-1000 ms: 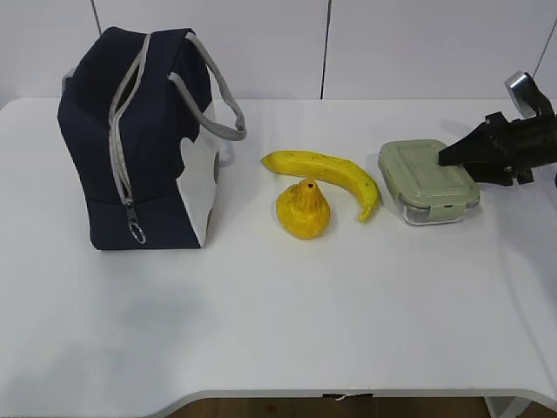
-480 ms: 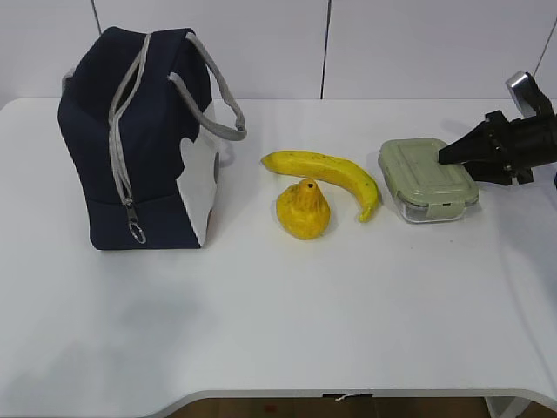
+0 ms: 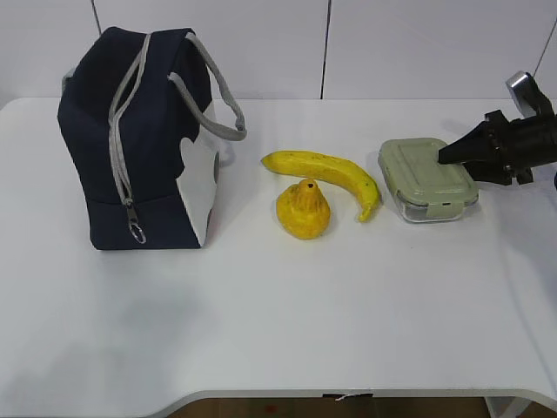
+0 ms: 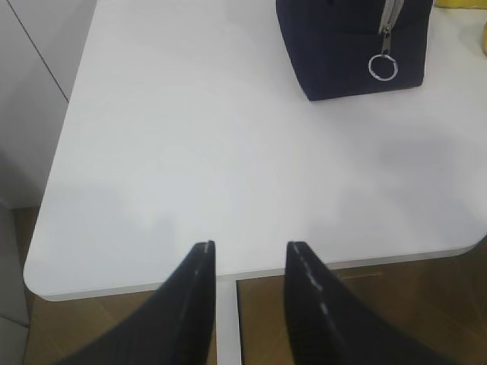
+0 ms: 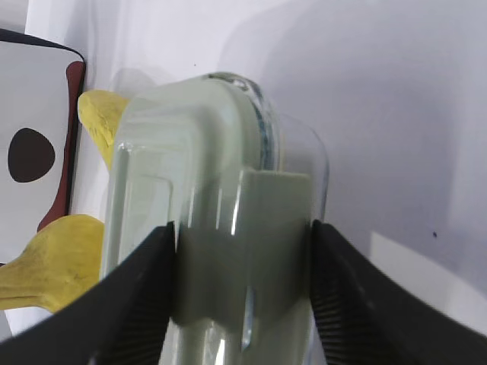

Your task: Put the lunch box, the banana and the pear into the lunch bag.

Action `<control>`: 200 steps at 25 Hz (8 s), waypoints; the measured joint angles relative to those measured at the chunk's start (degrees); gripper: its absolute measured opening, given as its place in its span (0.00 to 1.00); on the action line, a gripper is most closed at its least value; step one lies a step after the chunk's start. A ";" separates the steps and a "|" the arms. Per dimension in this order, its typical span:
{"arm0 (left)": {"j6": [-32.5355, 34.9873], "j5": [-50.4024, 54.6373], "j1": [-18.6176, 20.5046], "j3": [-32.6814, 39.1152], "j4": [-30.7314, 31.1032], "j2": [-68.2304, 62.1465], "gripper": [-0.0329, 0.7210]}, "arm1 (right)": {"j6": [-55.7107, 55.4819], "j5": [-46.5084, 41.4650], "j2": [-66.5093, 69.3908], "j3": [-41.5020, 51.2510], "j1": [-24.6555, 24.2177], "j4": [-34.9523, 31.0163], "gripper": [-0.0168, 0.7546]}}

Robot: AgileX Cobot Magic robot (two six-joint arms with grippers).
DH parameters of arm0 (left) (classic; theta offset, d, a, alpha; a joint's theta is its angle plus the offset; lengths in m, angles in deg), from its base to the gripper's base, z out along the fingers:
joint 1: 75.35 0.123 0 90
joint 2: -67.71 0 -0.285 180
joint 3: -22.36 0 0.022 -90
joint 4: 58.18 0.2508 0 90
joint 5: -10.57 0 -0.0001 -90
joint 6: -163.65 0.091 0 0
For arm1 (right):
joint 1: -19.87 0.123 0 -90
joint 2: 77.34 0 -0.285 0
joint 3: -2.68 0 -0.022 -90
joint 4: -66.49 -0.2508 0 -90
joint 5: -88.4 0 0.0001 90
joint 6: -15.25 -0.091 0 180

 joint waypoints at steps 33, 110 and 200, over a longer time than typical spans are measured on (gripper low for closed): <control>0.00 -3.78 0.00 -1.29 -0.10 -0.51 0.51 | -6.56 0.87 -3.27 -1.15 0.00 -0.03 0.56; 16.86 -25.55 0.00 -54.16 -44.71 -103.08 0.32 | -10.84 0.46 -6.47 -1.75 0.00 1.33 0.55; 6.66 -36.02 -14.13 -54.35 -47.37 -100.19 0.04 | -44.16 20.43 -8.07 -18.96 41.58 21.01 0.55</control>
